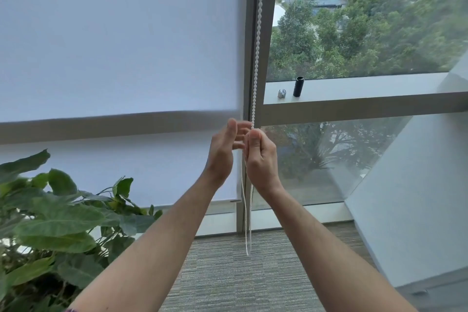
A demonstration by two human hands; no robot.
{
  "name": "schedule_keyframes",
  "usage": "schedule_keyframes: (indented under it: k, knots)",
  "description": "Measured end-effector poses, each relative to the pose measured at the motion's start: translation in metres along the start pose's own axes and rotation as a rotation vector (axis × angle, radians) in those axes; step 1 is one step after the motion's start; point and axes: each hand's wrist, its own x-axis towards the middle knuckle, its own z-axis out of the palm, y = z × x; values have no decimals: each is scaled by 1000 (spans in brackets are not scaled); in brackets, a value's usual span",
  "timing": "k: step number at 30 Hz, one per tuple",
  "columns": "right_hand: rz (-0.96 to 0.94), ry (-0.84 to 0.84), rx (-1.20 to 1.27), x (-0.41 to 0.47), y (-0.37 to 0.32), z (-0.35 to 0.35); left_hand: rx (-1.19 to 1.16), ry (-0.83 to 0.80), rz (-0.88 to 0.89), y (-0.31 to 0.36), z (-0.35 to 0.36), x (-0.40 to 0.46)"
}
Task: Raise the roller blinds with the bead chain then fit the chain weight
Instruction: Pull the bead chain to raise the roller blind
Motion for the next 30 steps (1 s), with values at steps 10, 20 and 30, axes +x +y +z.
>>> schedule_keyframes:
  k: [10,20,30]
  knots:
    - [102,-38,-128,-38,37,0,-244,-96,213,56,32,21]
    - [420,-236,-21,-83,77,-14,-119,69,75,-5,34,-7]
    - [387,-185,82,-19,44,-33,-91,107,-4,-38,30,-30]
